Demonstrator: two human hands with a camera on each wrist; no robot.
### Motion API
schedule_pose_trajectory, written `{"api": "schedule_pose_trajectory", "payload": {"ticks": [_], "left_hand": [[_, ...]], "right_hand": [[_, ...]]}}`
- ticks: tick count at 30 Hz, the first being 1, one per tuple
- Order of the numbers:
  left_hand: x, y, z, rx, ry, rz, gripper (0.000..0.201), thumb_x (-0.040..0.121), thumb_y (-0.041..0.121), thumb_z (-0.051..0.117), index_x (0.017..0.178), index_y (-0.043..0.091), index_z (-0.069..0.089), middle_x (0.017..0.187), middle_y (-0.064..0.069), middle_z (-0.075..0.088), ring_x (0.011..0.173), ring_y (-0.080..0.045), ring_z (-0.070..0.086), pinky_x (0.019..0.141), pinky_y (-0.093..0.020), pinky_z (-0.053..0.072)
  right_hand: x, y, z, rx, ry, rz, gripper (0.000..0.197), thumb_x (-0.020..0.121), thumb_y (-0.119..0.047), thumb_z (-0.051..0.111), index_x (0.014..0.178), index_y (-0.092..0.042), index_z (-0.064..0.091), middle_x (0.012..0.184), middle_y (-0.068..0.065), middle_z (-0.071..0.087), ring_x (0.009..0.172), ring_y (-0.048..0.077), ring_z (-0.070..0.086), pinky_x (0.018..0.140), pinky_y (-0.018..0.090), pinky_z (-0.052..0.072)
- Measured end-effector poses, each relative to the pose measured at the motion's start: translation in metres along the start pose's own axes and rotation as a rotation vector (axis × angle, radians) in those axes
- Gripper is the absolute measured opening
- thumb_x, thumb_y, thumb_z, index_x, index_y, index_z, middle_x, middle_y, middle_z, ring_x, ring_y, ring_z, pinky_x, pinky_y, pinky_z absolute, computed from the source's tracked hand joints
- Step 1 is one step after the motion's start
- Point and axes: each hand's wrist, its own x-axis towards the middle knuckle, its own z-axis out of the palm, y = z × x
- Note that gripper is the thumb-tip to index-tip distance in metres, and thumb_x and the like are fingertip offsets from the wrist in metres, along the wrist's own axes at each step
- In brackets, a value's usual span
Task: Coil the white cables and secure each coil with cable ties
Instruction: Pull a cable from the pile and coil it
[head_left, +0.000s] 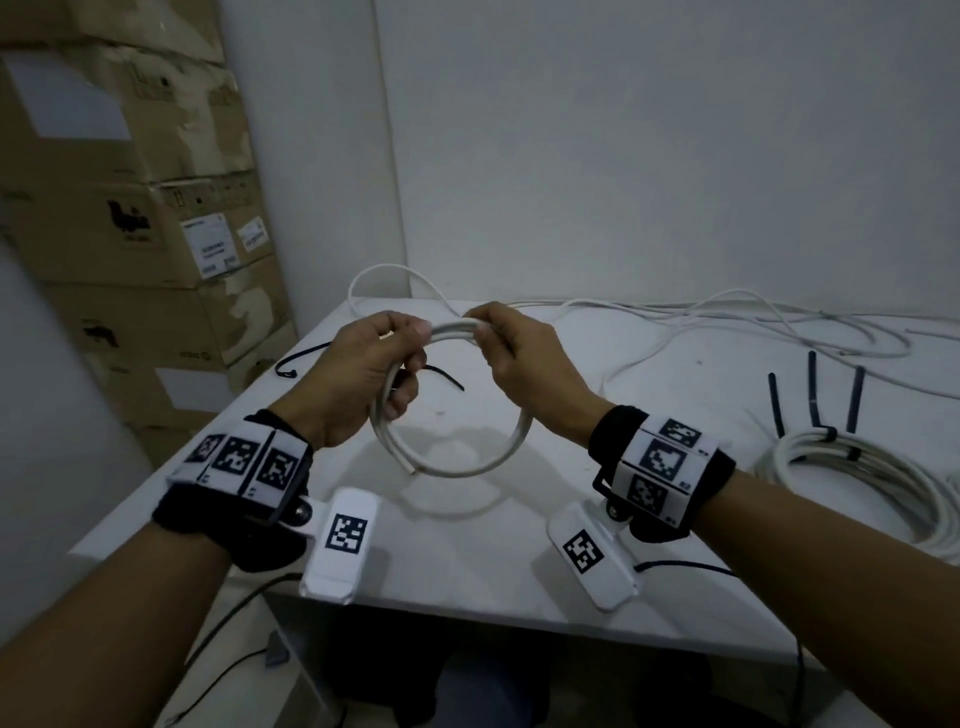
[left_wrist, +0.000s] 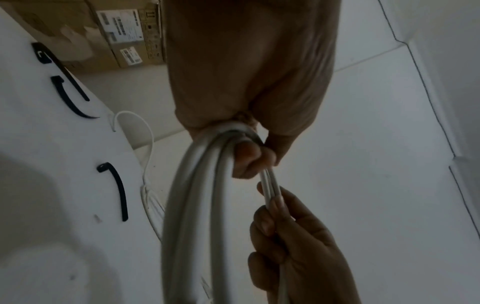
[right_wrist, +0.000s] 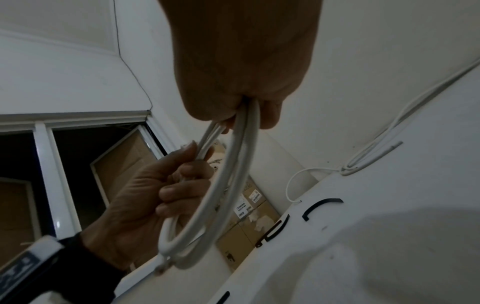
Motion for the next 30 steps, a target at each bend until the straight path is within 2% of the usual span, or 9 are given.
{"api": "schedule_pose_trajectory", "payload": {"ticks": [6,8,11,14,17,20,23,27,30], "left_hand": [[0.007,-0.002,-0.029,-0.013,0.1,-0.007,0.02,0.095,0.012,0.055,0.076,0.015,0.047,0.055,0.002,0.039,0.037,-0.007,0.026,0.033,-0.013,0.018],[0.011,-0.001,-0.04,-0.005,0.104,-0.033,0.021,0.095,0.012,0.055,0.075,0.015,0.048,0.054,0.003,0.038,0.037,-0.006,0.024,0.032,-0.013,0.017],[0.018,-0.001,-0.058,0.012,0.119,-0.057,0.02,0.094,0.011,0.054,0.076,0.016,0.048,0.053,0.004,0.036,0.035,-0.004,0.022,0.032,-0.012,0.016],[0.026,-0.001,-0.072,0.031,0.129,-0.07,0.022,0.093,0.01,0.055,0.074,0.016,0.046,0.053,0.003,0.035,0.034,-0.004,0.021,0.033,-0.011,0.017],[0.03,-0.001,-0.082,0.035,0.139,-0.077,0.027,0.092,0.01,0.056,0.068,0.018,0.046,0.056,0.002,0.033,0.036,-0.005,0.02,0.033,-0.011,0.017],[0.033,0.001,-0.088,0.039,0.14,-0.091,0.026,0.087,0.013,0.06,0.064,0.019,0.048,0.055,0.003,0.033,0.037,-0.006,0.019,0.032,-0.012,0.016],[0.038,0.003,-0.089,0.033,0.14,-0.097,0.025,0.086,0.013,0.059,0.063,0.019,0.05,0.054,0.003,0.034,0.036,-0.005,0.02,0.033,-0.012,0.015],[0.044,0.004,-0.081,0.031,0.152,-0.1,0.028,0.092,0.011,0.054,0.066,0.018,0.048,0.053,0.004,0.034,0.036,-0.005,0.021,0.033,-0.012,0.016],[0.045,0.003,-0.068,0.007,0.149,-0.098,0.028,0.094,0.011,0.052,0.068,0.018,0.042,0.051,0.005,0.034,0.034,-0.005,0.022,0.032,-0.011,0.017]], "right_hand": [[0.033,-0.001,0.013,0.017,-0.304,0.045,0.019,0.097,-0.022,0.05,0.092,-0.009,0.062,0.065,-0.004,0.054,0.055,0.008,0.048,0.056,0.026,0.04],[0.045,0.004,0.014,0.172,-0.457,0.144,0.033,0.097,-0.038,0.047,0.091,-0.009,0.062,0.071,0.004,0.062,0.058,0.015,0.058,0.048,0.026,0.044],[0.067,0.027,0.016,0.293,-0.516,0.339,0.049,0.096,-0.052,0.036,0.102,-0.011,0.063,0.082,0.012,0.065,0.068,0.021,0.063,0.051,0.029,0.051],[0.098,0.059,0.034,-0.131,-0.592,0.302,0.026,0.099,-0.028,0.043,0.116,-0.015,0.06,0.099,0.014,0.063,0.076,0.022,0.063,0.061,0.033,0.055],[0.124,0.077,0.062,-0.551,-0.757,0.135,0.05,0.092,-0.002,0.04,0.135,-0.026,0.048,0.133,0.009,0.053,0.114,0.024,0.054,0.091,0.028,0.042],[0.142,0.086,0.093,-0.672,-0.891,-0.008,0.053,0.095,-0.012,0.046,0.145,-0.025,0.034,0.147,0.004,0.039,0.132,0.023,0.039,0.103,0.03,0.033],[0.143,0.092,0.117,-0.766,-0.983,-0.115,0.042,0.097,-0.023,0.047,0.139,-0.022,0.045,0.137,0.005,0.052,0.122,0.023,0.049,0.101,0.033,0.039],[0.131,0.098,0.112,-0.743,-0.931,-0.126,0.031,0.094,-0.027,0.053,0.117,-0.009,0.063,0.117,0.009,0.063,0.105,0.027,0.059,0.091,0.036,0.048],[0.114,0.101,0.087,-0.798,-0.903,-0.141,0.021,0.094,-0.023,0.053,0.101,-0.007,0.065,0.096,0.01,0.062,0.083,0.023,0.054,0.065,0.025,0.042]]}}
